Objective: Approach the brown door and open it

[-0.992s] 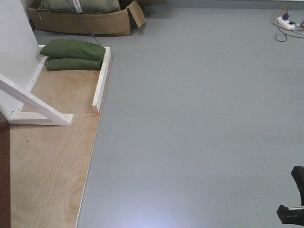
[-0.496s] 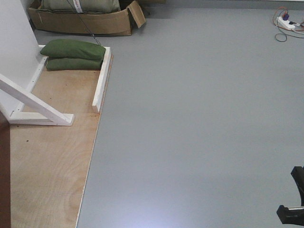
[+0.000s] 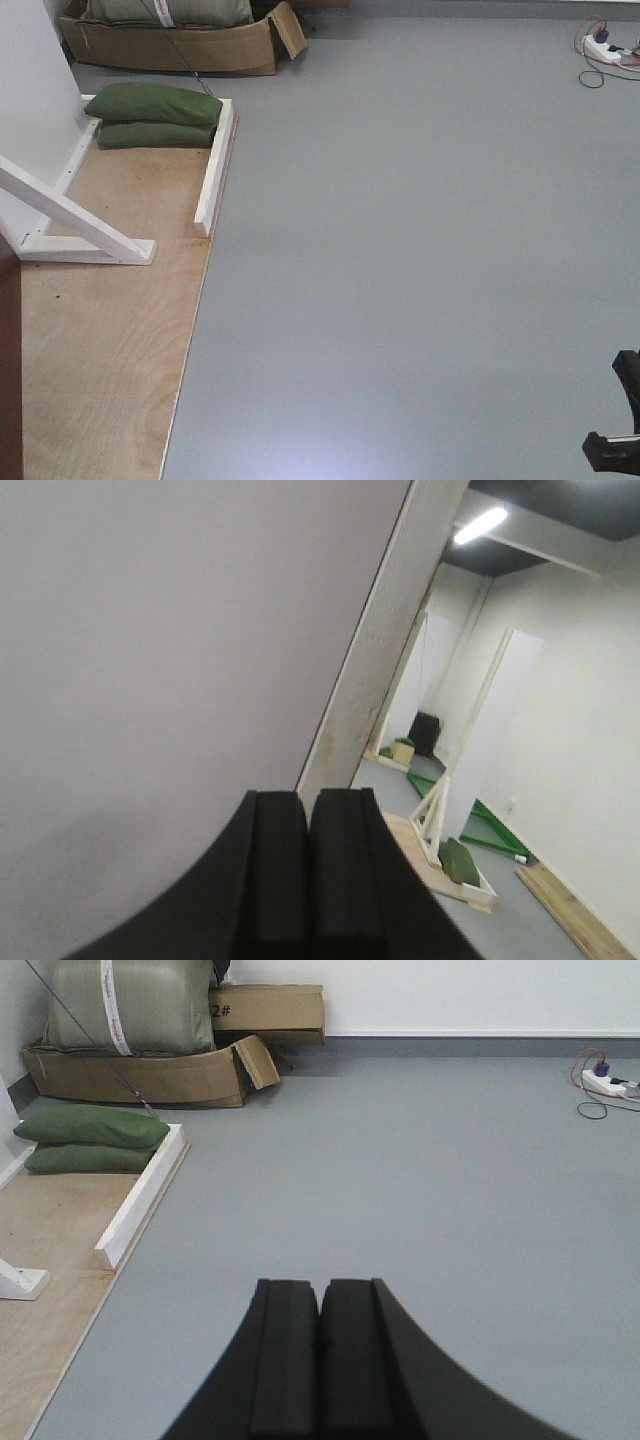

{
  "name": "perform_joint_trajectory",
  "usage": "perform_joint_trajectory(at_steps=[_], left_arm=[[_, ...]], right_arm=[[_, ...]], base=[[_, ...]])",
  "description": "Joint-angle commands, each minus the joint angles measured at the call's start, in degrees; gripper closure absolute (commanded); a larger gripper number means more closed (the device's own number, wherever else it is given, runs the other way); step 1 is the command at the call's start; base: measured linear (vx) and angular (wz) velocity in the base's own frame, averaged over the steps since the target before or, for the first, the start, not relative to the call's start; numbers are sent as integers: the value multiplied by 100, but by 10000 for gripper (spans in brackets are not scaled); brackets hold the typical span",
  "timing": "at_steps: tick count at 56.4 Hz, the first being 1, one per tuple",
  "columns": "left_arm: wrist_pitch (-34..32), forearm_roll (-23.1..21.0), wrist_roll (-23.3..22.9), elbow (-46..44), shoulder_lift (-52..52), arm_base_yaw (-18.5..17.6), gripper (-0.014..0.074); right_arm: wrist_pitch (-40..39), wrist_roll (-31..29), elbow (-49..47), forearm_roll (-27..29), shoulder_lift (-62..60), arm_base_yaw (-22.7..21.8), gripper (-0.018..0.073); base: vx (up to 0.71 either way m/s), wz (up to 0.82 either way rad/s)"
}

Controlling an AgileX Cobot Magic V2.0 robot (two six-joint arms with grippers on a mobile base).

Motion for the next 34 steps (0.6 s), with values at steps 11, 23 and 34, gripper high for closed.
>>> perform_joint_trajectory(at_steps=[11, 23, 34], left_arm=[[470, -537, -43, -160, -137, -50, 603], [488, -525, -38, -160, -137, -373, 603], [463, -513, -33, -160, -148, -632, 603]], right_arm=[[-436, -37, 25, -17, -32, -7, 559], [-431, -37, 25, -17, -32, -7, 559], [-431, -37, 25, -17, -32, -7, 559]], base=[[0, 0], [0, 0], [0, 0]])
